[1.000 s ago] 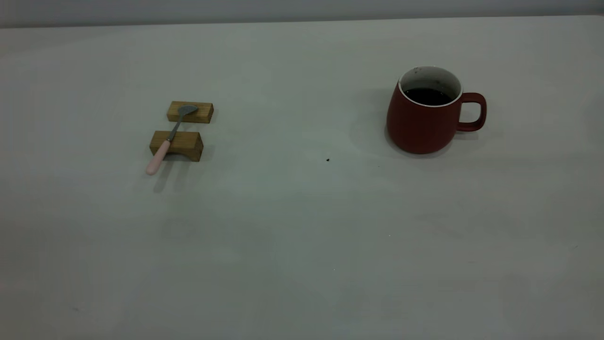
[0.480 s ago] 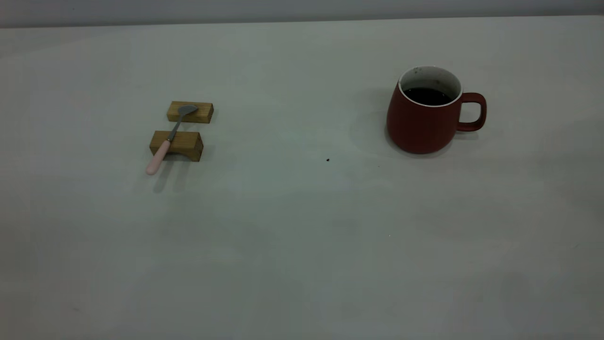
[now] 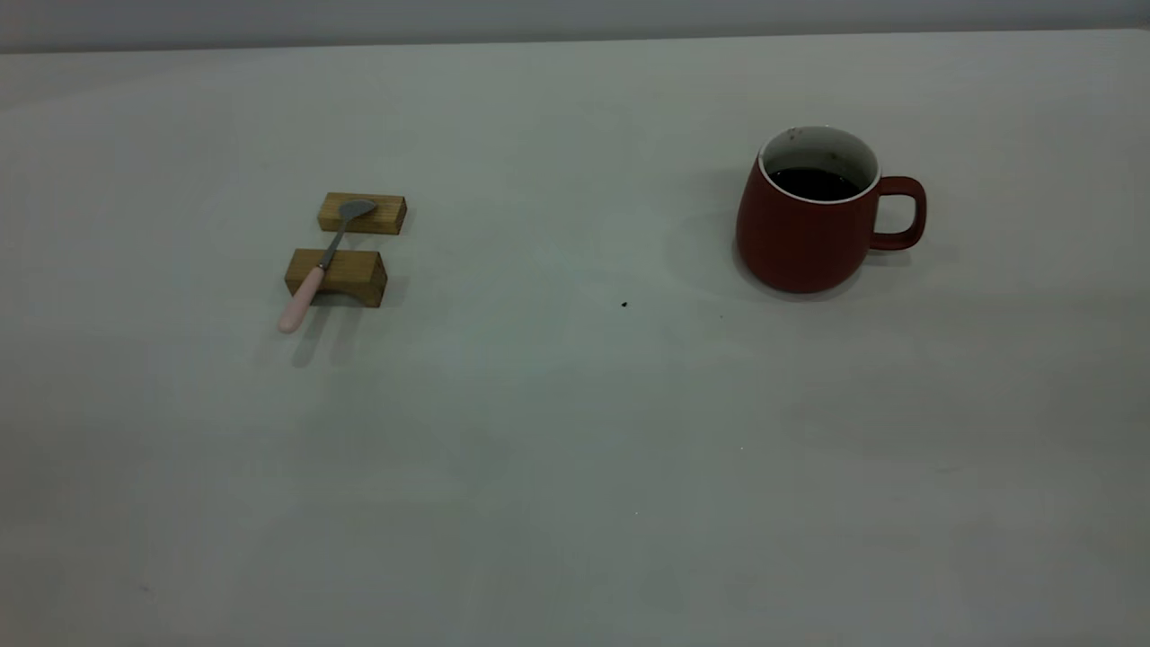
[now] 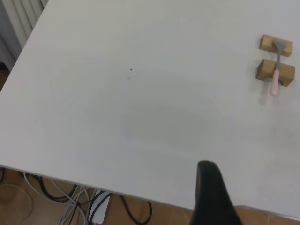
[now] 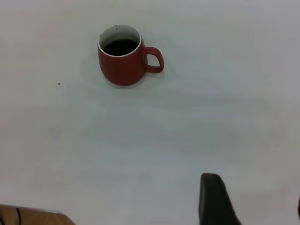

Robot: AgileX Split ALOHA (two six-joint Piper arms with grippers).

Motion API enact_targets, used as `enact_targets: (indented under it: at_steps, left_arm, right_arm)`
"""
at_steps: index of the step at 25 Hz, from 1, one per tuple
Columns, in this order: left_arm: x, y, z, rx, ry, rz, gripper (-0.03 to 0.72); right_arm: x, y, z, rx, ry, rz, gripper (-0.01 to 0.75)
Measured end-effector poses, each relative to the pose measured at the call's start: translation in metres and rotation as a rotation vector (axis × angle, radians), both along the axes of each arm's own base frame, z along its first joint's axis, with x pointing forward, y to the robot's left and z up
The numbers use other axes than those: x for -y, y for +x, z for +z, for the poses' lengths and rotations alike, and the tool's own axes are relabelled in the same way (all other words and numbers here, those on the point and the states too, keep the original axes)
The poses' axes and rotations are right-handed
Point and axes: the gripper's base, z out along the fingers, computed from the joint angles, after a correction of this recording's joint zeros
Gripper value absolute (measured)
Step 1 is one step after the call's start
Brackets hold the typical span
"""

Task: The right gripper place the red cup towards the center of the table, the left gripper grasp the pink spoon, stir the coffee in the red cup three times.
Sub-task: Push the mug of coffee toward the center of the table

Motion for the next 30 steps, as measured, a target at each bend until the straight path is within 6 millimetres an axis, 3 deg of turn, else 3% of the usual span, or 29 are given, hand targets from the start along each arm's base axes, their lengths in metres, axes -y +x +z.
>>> enact_targets:
  at_steps: [11,15,22,30]
  left_arm:
    - [0.0,0.0,0.0,0.0,0.0,0.0,0.515]
    - [0.0,0.0,0.0,0.0,0.0,0.0,0.515]
    - [0.0,0.0,0.0,0.0,0.0,0.0,0.515]
    - [0.0,0.0,0.0,0.0,0.0,0.0,0.515]
  right_arm:
    - [-0.001,0.0,0.0,-0.005,0.02,0.002,0.46]
    - [-0.005,0.014,0.004,-0.074,0.041,0.012,0.491]
    - [-0.014,0.09,0.003,-0.222,-0.035,0.079,0.594]
    - [-0.028,0.199,-0.031,-0.327,-0.187,0.275,0.592]
